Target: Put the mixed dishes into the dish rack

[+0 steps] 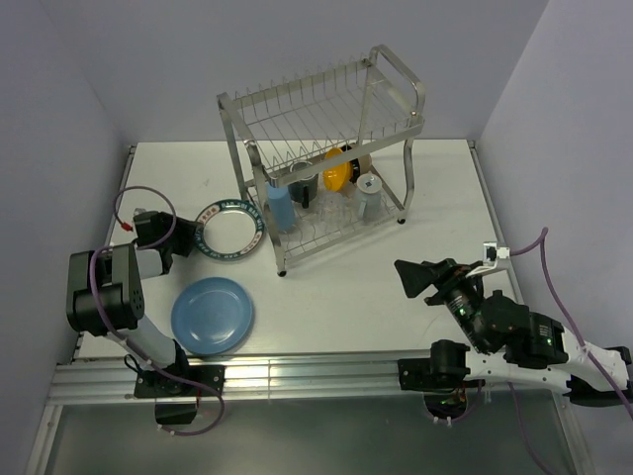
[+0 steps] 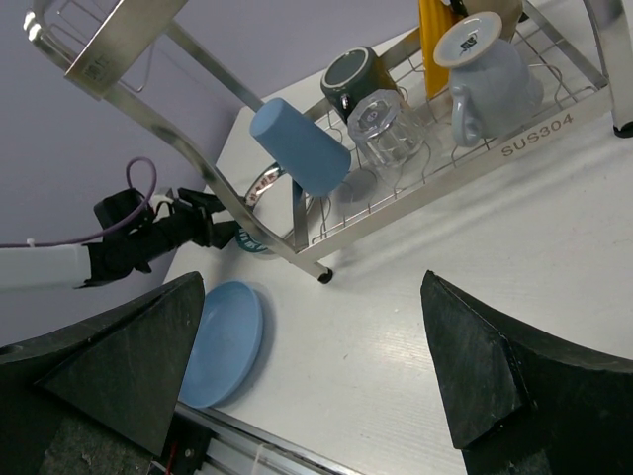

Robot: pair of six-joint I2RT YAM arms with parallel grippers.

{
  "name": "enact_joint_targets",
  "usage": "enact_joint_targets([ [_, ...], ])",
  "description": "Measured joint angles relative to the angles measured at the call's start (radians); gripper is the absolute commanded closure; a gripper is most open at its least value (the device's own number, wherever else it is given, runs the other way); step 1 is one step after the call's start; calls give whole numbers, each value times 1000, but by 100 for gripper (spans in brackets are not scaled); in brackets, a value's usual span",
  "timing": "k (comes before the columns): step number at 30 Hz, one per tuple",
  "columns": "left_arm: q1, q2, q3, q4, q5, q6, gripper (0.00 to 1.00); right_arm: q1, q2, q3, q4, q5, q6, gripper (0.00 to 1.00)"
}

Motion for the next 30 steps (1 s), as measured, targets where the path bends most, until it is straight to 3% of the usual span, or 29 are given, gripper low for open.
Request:
enact_joint_targets([
  [1,2,12,2,3,2,-3,53,0,0,0,0,0,0,2],
  [2,4,24,4,9,11,-4,72,0,2,1,0,0,0,2],
  [3,5,31,8,5,12,-1,83,0,4,1,0,0,0,2],
  [5,8,41,9,-6,37,18,100,0,15,2,0,0,0,2],
  [9,3,24,37,-15,62,80,100,0,55,2,7,-2,-1,2],
  [14,2,-43,32,-116,-11,63,100,0,116,8,32,-9,-7,2],
  [24,0,-440,18,-573,-327,79,100,0,245,58,75,-44,-25,2],
  [30,1,-695,83,-806,-479,126,100,-2,315,93,103,-77,-26,2],
])
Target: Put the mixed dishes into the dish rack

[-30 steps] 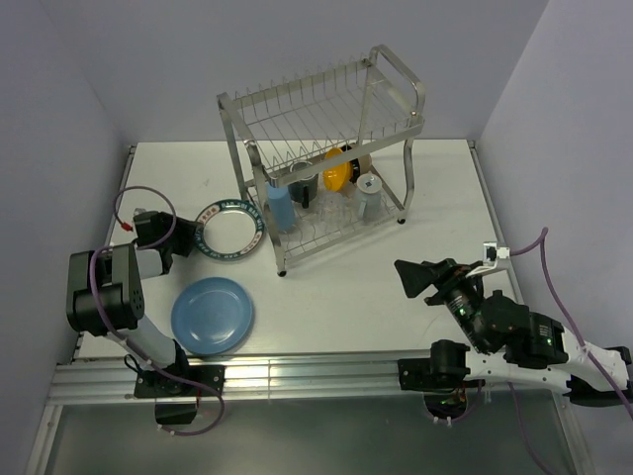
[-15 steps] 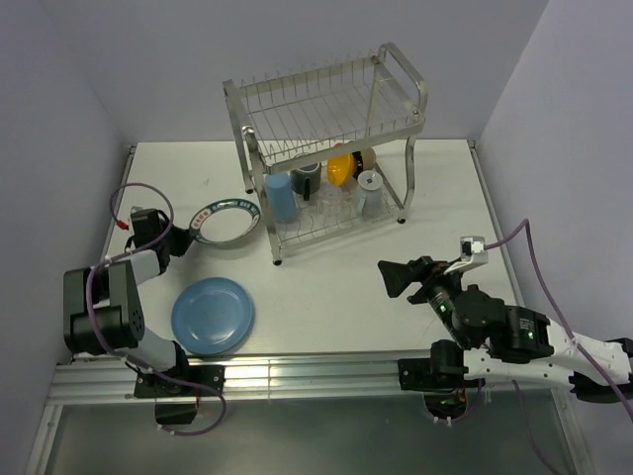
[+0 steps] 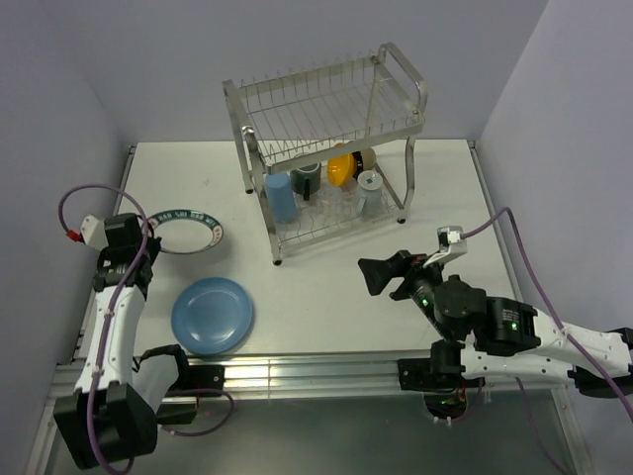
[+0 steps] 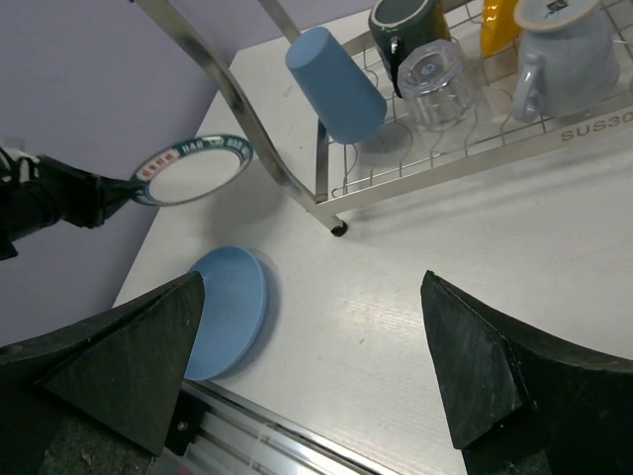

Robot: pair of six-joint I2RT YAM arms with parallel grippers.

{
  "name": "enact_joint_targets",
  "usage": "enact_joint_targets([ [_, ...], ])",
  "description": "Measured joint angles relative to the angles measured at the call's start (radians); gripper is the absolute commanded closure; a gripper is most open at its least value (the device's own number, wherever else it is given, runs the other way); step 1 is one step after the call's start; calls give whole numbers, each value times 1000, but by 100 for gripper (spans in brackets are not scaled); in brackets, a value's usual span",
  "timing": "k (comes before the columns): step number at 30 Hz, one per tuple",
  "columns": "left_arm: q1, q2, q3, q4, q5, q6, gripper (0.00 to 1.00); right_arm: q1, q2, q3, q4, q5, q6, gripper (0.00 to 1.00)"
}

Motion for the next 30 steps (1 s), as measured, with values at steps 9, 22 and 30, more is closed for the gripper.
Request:
enact_joint_targets([
  [9,0,-214,160,-166,-22,35,100,-45,208,137,84,-172,5,2],
  [22,0,-485,551,-177,104,112,100,-306,428,299,235,-793,101,2],
  [30,-2,-569,574,-67,296,128,100,-317,517,410,359,-1063,119,2],
])
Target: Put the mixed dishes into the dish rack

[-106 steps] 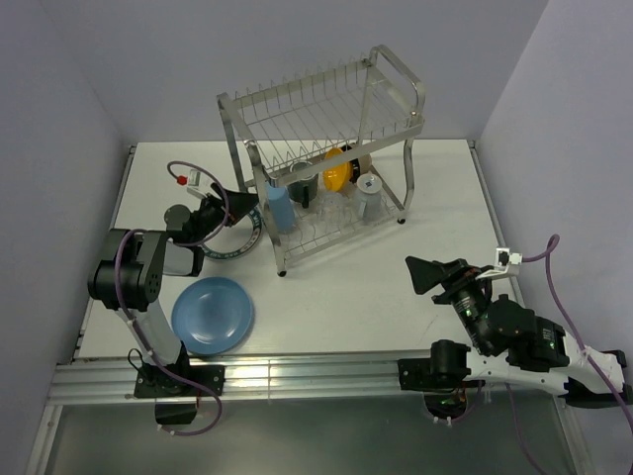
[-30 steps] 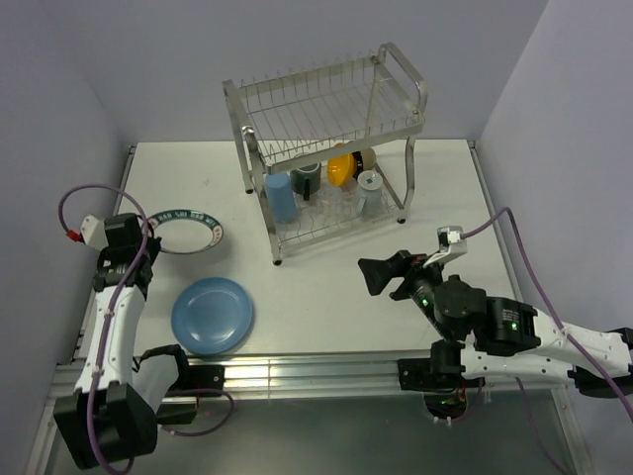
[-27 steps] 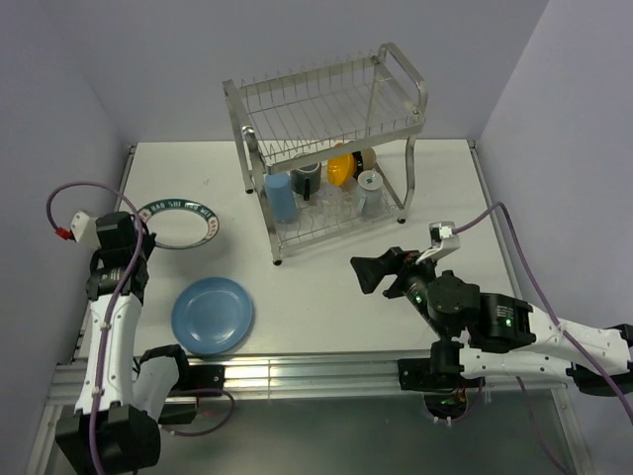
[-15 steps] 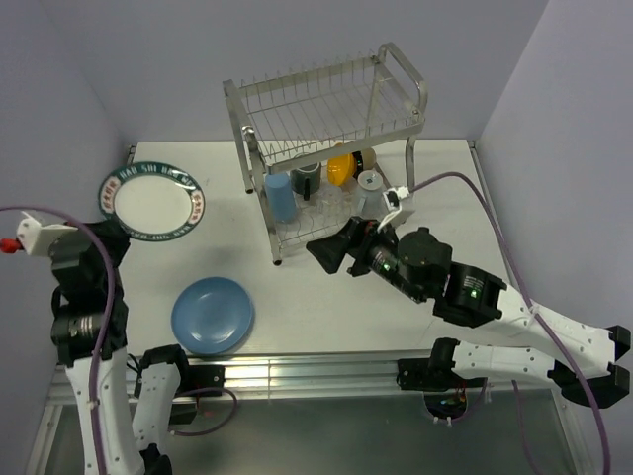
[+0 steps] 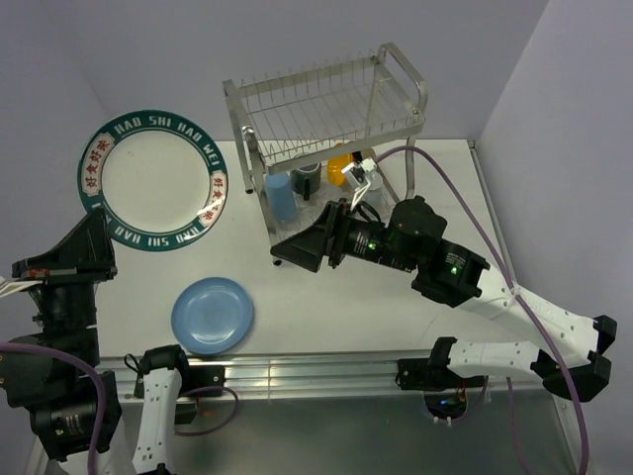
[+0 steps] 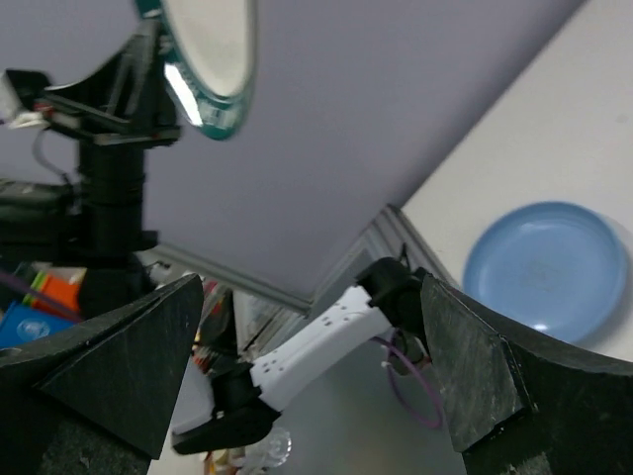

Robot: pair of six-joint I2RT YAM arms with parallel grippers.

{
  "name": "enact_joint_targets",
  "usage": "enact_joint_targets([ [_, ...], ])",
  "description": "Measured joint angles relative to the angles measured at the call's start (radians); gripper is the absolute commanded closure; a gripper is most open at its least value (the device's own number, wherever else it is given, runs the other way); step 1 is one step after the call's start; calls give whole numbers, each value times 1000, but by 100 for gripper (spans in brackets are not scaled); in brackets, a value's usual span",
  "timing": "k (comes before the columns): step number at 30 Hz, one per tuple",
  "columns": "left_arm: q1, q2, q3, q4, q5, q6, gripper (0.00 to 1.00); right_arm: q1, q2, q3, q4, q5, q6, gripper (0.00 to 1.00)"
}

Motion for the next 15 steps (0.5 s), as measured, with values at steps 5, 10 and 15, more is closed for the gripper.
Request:
enact_joint_targets([
  [5,-20,-4,-24,44,100,-27,100,0,44,83,60,-103,-25,3],
  [10,-24,-2,-66,89,203,-103,100,0,115,176,69,-152,-92,4],
  [15,-29,-2,-108,138,292,-177,100,-5,172,223,45,-159,-165,5],
])
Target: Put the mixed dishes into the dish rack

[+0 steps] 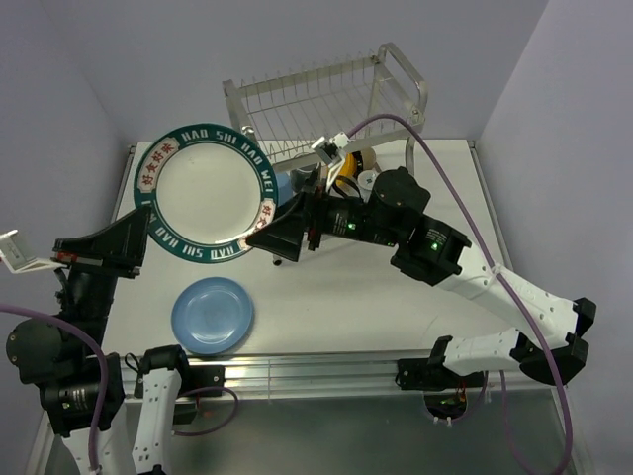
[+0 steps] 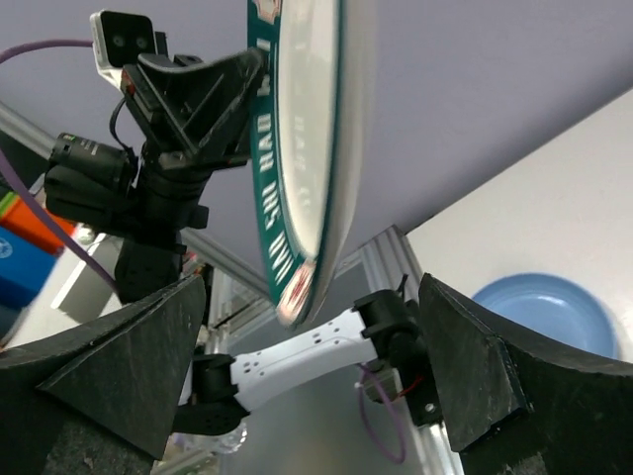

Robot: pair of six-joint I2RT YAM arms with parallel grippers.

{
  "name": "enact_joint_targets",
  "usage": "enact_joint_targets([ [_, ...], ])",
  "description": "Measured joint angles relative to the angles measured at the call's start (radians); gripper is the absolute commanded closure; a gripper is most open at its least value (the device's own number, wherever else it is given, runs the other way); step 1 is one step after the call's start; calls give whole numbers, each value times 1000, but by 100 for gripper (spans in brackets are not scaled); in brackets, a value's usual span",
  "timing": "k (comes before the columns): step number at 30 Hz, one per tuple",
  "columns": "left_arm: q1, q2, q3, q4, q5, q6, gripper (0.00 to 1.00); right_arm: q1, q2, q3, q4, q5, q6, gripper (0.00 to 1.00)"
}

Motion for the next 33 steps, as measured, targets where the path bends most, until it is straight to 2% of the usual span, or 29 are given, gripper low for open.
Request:
enact_joint_targets([
  [1,-3,0,-12,14,12,-11,100,-6,11,13,-8,-5,-12,5],
  [4,-13,0,-51,44,56,-53,100,-31,50,53,-19,-19,-42,20],
  [7,-23,-1,-97,78,91,-82,100,-55,72,70,-24,-27,-72,71],
  [8,-25,0,-110,88,101,-87,100,-63,79,77,-29,-38,-70,100],
  [9,-28,0,-123,97,108,-90,100,-69,85,84,-42,-33,-79,100],
  [10,-28,2,-132,124,134,-92,91,-79,93,93,-64,11,-70,100],
  [11,-32,3,-131,143,145,-82,57,-92,101,100,-79,-6,-64,100],
  [12,-28,8,-131,145,149,-75,2,-104,113,114,-85,-17,-66,100],
  [16,-32,86,-58,69,145,-56,1,-94,122,139,-116,37,-127,100],
  [19,-32,129,43,-45,24,0,1,-97,122,191,-172,136,-194,100],
  [23,-32,99,119,-174,-182,43,1,-106,115,264,-177,315,-297,100],
  [27,-32,56,105,-227,-291,67,1,-119,72,278,-132,515,-427,100],
  [33,-32,63,-38,-257,-292,74,1,-160,51,283,19,798,-669,100],
])
